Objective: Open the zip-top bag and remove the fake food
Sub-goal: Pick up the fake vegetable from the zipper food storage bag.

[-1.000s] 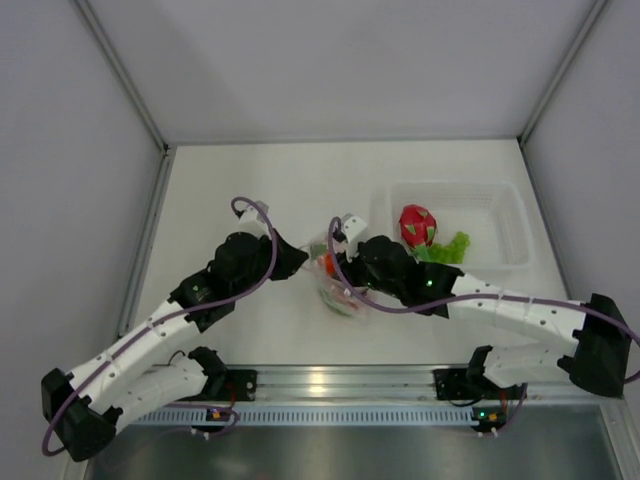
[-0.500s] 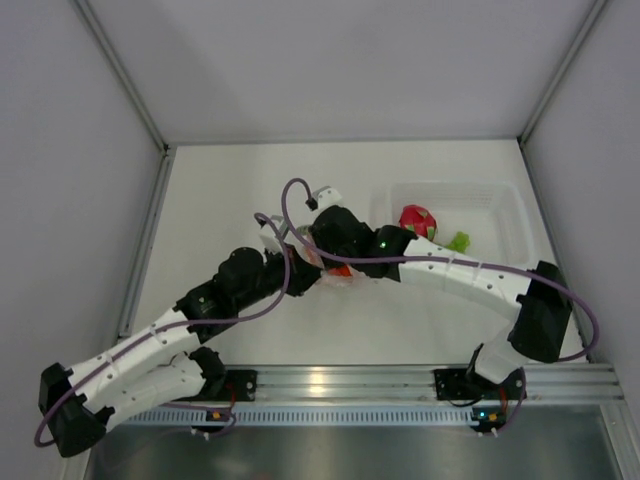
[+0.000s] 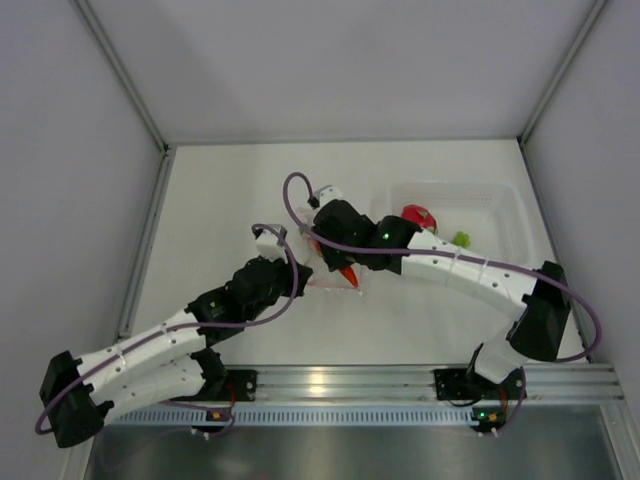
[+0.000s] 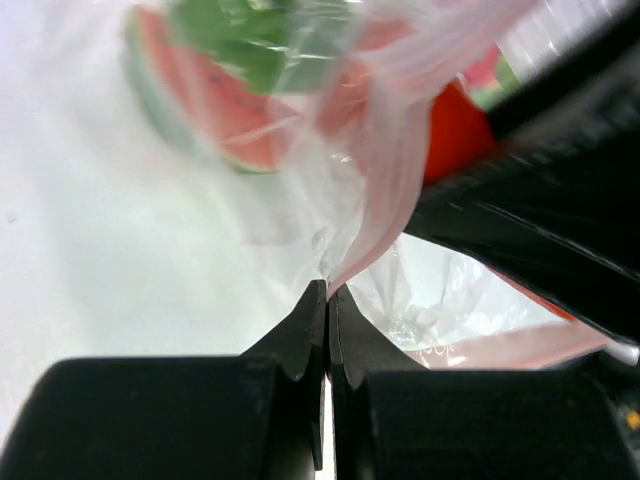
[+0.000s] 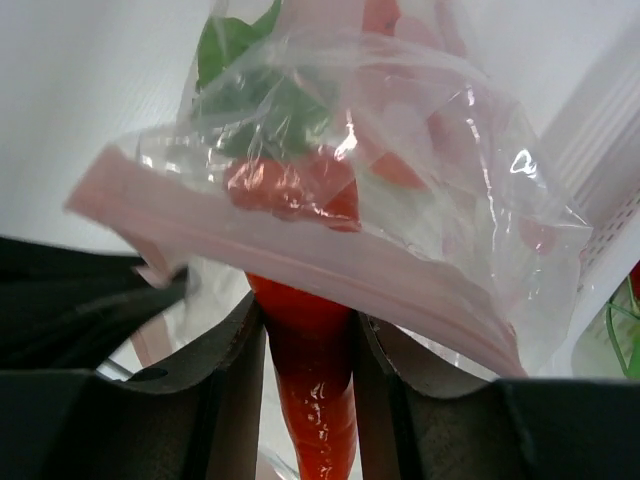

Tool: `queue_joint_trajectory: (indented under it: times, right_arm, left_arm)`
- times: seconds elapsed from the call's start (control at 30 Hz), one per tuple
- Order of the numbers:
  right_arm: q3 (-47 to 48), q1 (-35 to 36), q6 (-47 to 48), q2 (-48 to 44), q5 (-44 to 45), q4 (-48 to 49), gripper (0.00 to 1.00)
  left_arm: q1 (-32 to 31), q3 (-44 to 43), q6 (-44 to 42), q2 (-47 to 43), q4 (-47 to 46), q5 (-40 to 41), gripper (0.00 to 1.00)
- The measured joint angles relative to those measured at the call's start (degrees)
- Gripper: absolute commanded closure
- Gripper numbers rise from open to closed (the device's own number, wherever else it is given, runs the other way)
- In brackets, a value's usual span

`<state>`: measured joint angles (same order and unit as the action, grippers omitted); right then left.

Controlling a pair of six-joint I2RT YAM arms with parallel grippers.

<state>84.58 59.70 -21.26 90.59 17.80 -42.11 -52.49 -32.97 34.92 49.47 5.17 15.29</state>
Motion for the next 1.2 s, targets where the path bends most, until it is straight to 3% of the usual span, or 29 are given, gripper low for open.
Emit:
queue_joint_trajectory:
  times: [0.27, 0.73, 0.93, 1.2]
  right_arm:
    - [-4.83, -0.02, 0.28, -2.86, -2.54, -1.29, 1.0]
    - [-12.22, 1.01, 8.31, -12.55, -17.2, 1.92, 1.0]
    - [-21.4, 1.16, 12.68, -22.45, -26.4, 13.46, 1.0]
    - [-32.76, 1.31, 12.15, -33.46, -24.26, 35.12, 1.0]
  left_arm:
    - [-0.11, 0.26, 6.01, -2.6, 3.23, 12.92, 1.0]
    - [-0.37, -0.96, 12.66, -0.42, 6.64, 18.64, 1.0]
    - [-0.48, -1.66, 13.44, 0.83, 7.17, 17.49, 1.0]
    - [-0.42, -3.1, 13.49, -0.28, 8.17, 12.81, 1.0]
